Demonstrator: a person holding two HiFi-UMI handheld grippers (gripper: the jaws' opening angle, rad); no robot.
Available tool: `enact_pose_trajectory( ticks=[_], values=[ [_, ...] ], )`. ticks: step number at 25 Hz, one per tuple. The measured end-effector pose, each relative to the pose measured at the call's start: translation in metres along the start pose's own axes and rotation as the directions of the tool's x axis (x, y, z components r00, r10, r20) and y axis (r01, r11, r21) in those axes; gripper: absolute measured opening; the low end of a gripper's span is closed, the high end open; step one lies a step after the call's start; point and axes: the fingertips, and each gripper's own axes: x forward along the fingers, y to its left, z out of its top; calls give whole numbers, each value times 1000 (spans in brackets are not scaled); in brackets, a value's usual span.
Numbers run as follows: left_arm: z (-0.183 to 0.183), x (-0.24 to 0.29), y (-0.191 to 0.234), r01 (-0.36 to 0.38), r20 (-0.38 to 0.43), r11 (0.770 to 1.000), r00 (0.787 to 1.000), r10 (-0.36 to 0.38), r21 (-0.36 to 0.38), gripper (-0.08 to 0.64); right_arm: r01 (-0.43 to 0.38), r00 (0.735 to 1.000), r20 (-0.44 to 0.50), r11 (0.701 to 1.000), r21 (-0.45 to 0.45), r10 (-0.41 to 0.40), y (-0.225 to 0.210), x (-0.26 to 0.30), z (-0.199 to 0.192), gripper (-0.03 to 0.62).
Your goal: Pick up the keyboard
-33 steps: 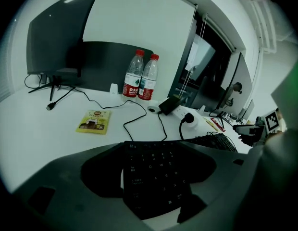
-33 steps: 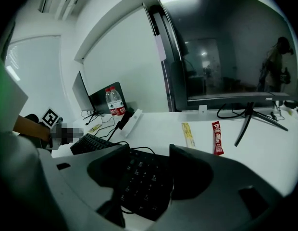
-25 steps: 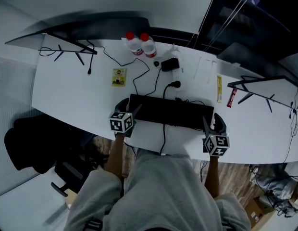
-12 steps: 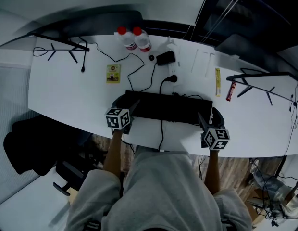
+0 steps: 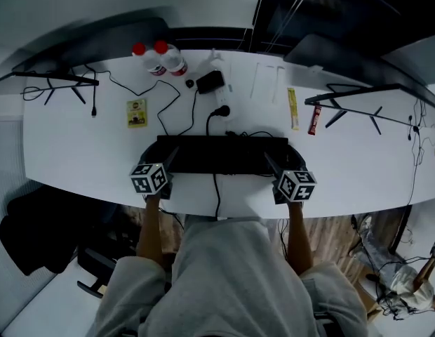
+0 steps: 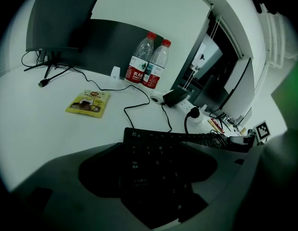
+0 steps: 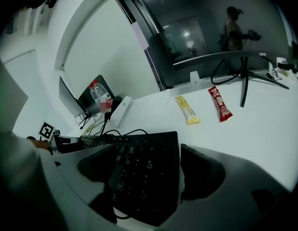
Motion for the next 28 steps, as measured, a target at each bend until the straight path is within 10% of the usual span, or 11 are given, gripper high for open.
enact_pose_trajectory(
  ticks=[28],
  values=[
    [1, 2, -1, -15, 18, 1000, 1000, 15, -12, 328, 68, 996, -46, 996, -58, -71, -5, 7, -8, 383]
  ],
)
